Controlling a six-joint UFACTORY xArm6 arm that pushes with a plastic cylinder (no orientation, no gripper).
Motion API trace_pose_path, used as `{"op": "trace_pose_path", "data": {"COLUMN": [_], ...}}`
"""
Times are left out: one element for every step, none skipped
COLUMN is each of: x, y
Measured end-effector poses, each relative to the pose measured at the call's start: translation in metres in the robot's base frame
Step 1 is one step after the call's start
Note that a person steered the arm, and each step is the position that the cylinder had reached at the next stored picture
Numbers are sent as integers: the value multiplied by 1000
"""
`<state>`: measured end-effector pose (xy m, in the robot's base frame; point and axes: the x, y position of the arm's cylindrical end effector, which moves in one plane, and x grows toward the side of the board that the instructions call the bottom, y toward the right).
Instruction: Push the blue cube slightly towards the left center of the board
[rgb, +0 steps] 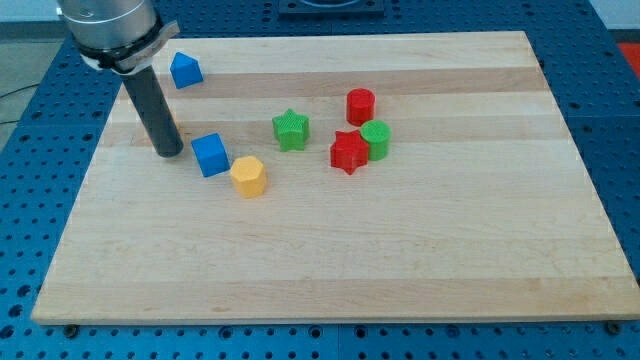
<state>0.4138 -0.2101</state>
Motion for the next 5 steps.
{"op": "trace_pose_path", "data": {"x": [0,-18,-41,-34,-16], "y": [-16,-21,-8,44,113]}}
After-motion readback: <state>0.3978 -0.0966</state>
